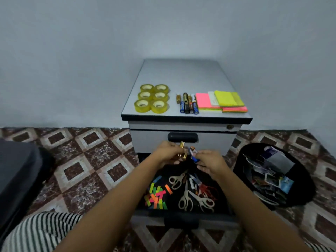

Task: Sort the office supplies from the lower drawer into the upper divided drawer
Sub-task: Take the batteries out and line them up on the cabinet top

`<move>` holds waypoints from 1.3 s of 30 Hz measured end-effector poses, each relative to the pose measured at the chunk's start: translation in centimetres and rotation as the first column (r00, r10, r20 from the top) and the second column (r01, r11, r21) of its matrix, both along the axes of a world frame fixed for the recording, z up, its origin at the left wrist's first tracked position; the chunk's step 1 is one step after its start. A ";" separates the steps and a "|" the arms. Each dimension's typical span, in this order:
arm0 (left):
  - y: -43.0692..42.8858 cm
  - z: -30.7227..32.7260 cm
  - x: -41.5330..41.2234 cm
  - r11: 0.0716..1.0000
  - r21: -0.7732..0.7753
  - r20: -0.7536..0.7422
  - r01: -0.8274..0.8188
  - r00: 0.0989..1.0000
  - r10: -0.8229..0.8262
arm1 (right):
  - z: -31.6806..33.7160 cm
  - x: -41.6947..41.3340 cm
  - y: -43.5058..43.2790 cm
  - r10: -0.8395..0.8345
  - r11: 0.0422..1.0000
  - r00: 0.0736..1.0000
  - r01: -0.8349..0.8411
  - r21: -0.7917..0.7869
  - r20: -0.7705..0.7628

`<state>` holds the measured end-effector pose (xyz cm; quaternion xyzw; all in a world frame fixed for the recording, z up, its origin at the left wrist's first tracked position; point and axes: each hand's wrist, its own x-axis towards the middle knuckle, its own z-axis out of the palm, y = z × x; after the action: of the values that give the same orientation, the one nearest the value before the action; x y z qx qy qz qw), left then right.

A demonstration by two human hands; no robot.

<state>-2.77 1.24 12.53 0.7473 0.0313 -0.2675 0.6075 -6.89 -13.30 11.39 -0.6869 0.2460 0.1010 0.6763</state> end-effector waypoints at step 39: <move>-1.9 11.7 10.7 0.784 0.579 0.451 -0.226 0.889 -0.076 | 11.7 11.0 0.2 0.000 0.901 0.977 0.092 -0.424 0.213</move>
<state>7.90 -0.63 24.23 0.9431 0.0059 -0.0368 0.3305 4.10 -13.13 23.05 -0.8201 0.2065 -0.0444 0.5317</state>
